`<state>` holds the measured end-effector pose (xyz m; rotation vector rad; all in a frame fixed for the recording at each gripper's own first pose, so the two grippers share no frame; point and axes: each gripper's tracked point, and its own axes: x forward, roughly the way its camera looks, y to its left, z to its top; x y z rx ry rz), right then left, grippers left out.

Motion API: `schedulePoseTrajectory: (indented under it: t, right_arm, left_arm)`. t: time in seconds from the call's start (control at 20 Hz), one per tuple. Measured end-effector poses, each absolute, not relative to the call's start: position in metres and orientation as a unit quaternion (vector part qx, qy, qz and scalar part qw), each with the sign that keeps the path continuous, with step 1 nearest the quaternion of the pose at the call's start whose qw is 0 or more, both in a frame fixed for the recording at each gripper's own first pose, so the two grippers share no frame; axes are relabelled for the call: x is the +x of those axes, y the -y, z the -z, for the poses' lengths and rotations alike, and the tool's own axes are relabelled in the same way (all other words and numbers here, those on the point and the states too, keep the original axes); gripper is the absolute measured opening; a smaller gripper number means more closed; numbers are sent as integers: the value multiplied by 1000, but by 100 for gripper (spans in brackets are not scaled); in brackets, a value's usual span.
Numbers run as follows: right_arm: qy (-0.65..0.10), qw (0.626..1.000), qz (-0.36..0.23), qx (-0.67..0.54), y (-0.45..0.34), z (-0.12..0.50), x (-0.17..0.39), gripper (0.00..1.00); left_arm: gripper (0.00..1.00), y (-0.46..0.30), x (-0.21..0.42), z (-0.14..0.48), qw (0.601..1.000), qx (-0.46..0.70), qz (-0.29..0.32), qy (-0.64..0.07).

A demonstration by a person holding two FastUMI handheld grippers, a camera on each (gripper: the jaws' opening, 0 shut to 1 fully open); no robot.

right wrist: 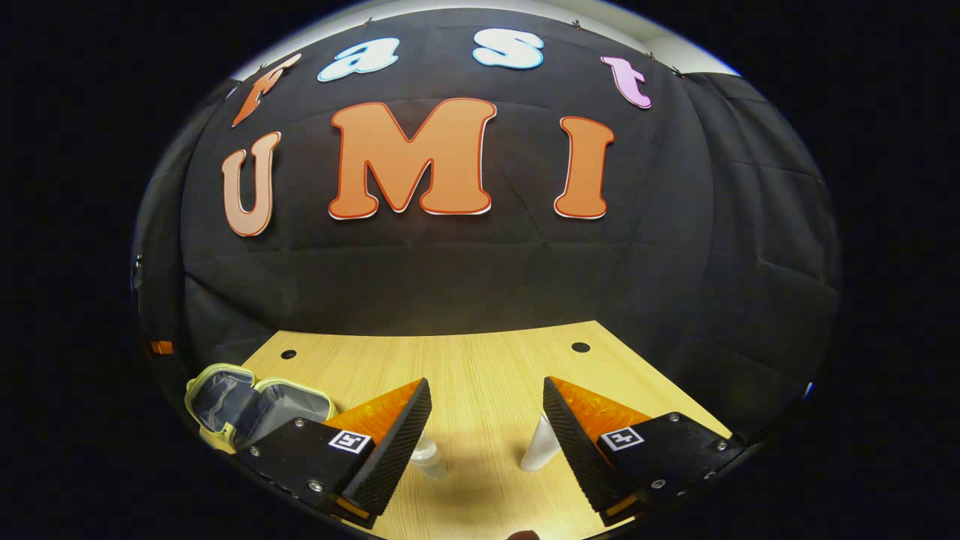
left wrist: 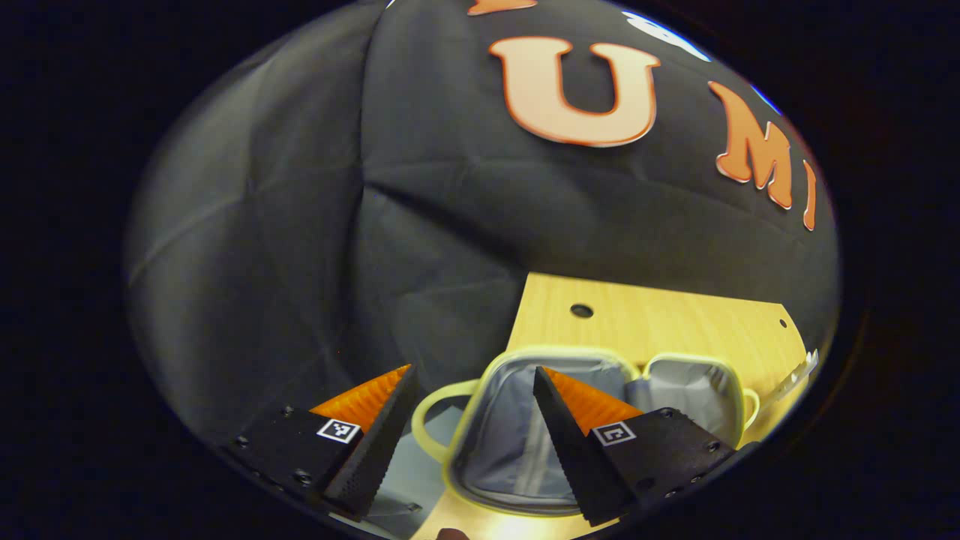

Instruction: First open the suitcase, pack the skin care products into it, and then close the suitcase.

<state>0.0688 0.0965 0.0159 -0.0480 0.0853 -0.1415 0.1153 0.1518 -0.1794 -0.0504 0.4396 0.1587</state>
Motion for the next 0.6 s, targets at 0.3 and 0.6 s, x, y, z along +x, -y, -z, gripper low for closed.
schedulePoseTrajectory:
  t: [0.3,0.6]
  right_arm:
    - [-37,997,44,-46,-61,-26,75,95]
    - [-54,997,39,-40,-19,0,71,96]
  left_arm:
    - [96,-55,85,89,993,-46,-53,-99]
    - [93,80,67,65,999,33,3,-24]
